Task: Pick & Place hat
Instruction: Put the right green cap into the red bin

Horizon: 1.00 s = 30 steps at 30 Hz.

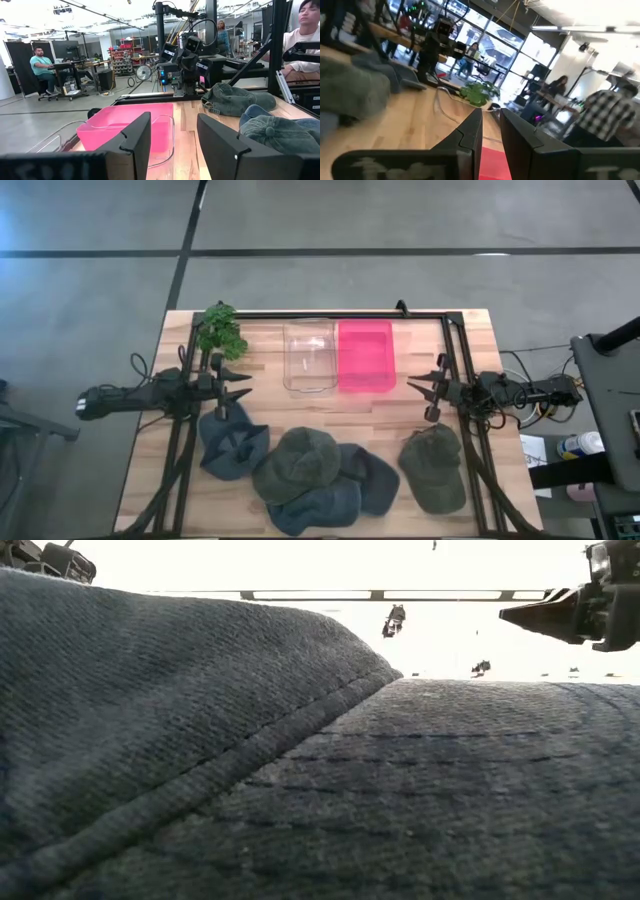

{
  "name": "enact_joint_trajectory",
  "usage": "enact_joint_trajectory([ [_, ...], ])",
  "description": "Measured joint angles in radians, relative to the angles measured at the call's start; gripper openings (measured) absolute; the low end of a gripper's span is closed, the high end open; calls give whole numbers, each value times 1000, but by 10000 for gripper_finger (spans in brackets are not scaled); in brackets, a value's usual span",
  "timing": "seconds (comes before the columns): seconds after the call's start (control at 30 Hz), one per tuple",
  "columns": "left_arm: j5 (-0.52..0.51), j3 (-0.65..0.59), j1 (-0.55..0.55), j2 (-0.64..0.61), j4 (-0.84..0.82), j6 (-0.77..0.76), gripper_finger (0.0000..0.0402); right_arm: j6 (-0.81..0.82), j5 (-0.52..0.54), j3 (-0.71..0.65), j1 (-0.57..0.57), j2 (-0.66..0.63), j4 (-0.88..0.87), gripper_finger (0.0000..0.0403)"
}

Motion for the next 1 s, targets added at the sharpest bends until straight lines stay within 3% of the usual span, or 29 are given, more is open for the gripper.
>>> enact_joint_trajectory([
  [0.2, 0, 0, 0, 0, 0, 0, 154, 610, -4, 0, 0, -1, 31, 63],
  [0.37, 0, 0, 0, 0, 0, 0, 154, 1210, -4, 0, 0, 0, 30, 63],
  [0.43, 0, 0, 0, 0, 0, 0, 154, 1366, 8, 0, 0, 0, 30, 63],
  [0.57, 0, 0, 0, 0, 0, 0, 154, 1534, 30, 0, -1, -1, 30, 63],
  [0.8, 0, 0, 0, 0, 0, 0, 154, 1636, 79, 0, 0, 3, 95, 63],
  [1.0, 0, 0, 0, 0, 0, 0, 154, 1612, -114, 1, 9, 21, 289, 63],
])
